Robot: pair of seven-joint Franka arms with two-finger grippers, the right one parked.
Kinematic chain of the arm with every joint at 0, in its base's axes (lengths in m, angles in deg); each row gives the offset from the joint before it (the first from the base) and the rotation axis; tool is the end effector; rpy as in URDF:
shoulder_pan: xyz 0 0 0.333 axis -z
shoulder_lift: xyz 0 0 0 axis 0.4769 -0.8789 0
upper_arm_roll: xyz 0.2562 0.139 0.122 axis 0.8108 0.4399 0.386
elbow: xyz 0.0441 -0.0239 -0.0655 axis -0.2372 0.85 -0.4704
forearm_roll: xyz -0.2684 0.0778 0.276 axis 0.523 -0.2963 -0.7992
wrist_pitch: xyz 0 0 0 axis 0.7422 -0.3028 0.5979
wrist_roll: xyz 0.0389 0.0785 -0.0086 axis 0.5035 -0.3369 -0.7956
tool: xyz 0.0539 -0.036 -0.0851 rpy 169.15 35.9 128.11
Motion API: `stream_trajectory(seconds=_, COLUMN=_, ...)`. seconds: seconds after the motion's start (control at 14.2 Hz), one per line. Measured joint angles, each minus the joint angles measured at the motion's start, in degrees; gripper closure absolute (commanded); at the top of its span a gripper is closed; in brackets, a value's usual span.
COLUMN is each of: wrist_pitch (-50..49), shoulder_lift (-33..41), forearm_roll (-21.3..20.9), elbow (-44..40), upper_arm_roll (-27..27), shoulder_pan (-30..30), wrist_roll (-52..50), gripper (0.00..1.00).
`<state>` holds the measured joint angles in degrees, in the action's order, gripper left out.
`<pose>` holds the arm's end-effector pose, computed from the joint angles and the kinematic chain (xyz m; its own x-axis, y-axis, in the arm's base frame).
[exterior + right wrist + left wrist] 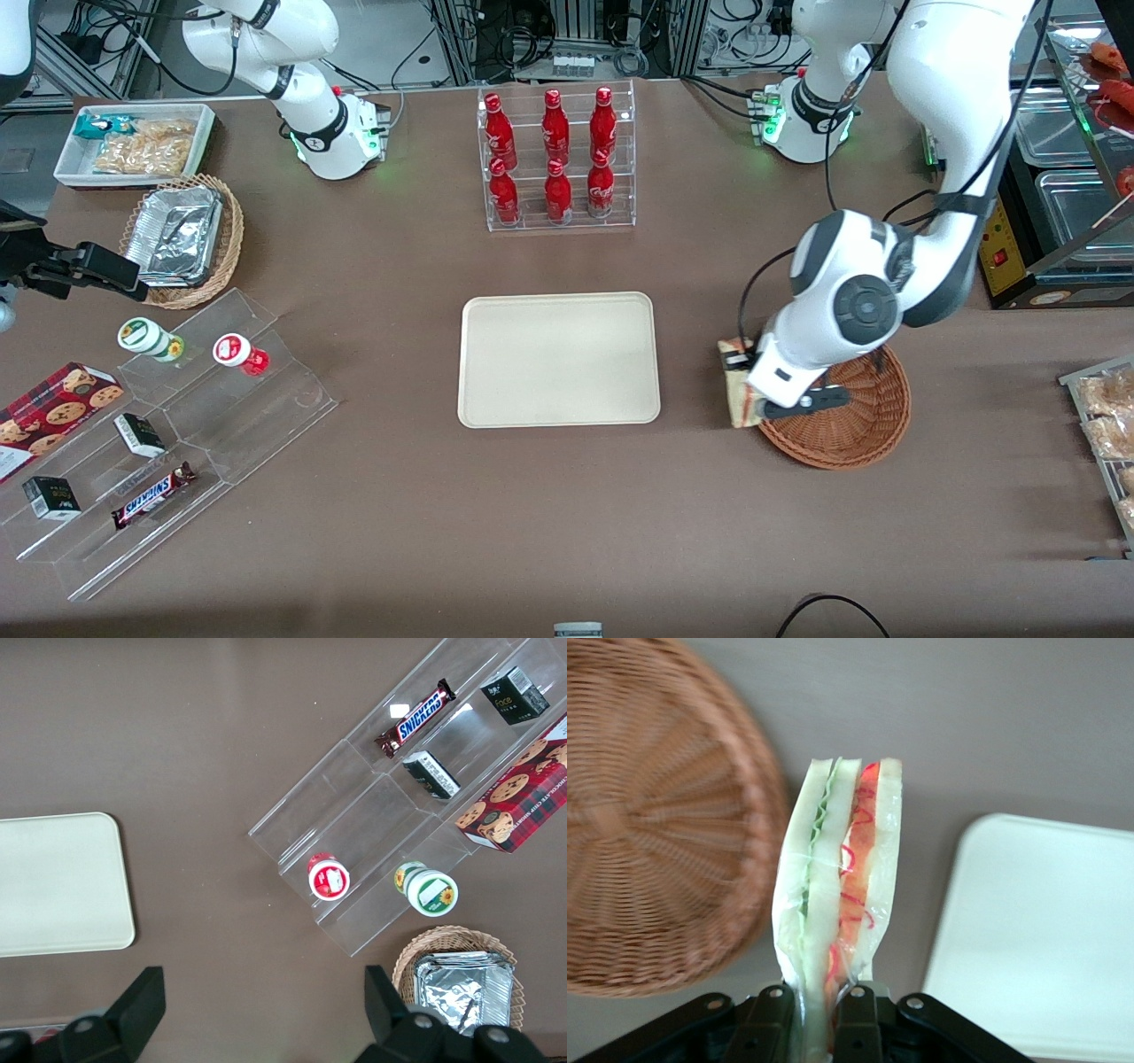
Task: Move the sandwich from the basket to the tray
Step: 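Lift the sandwich and carry it with the left gripper over the tray, then lower the sandwich onto the tray and open the left gripper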
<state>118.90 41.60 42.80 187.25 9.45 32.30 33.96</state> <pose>0.5986 -0.2529 0.3366 0.9791 0.1303 -0.1563 0.1410 -0.9882 0.0596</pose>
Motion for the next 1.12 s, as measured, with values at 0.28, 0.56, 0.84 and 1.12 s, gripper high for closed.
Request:
stream_trajectory(seconds=0.28, wrist_pitch=0.0, shoulder_lift=-4.8, forearm_roll=-6.0, elbow=-4.8, upper_arm_roll=-4.1, shoulder_pan=5.4, wrist_roll=-8.3, gripper=0.86)
stream_trajectory(seconds=0.56, wrist_pitch=0.0, shoulder_lift=-9.1, forearm_roll=-7.4, elbow=-9.9, upper_arm_roll=-4.1, shoulder_pan=12.7, wrist_roll=-14.4, gripper=0.86)
stream_trajectory(seconds=0.84, wrist_pitch=0.2, shoulder_lift=-13.7, forearm_roll=-7.6, elbow=-14.6, upper_arm_roll=-4.0, shoulder_pan=18.0, wrist_roll=-18.5, gripper=0.86)
stream_trajectory(seconds=1.12, wrist_pitch=2.3, shoulder_lift=-17.2, forearm_roll=-10.3, elbow=-16.8, upper_arm_roll=-4.0, shoulder_pan=21.4, wrist_roll=-22.3, gripper=0.86)
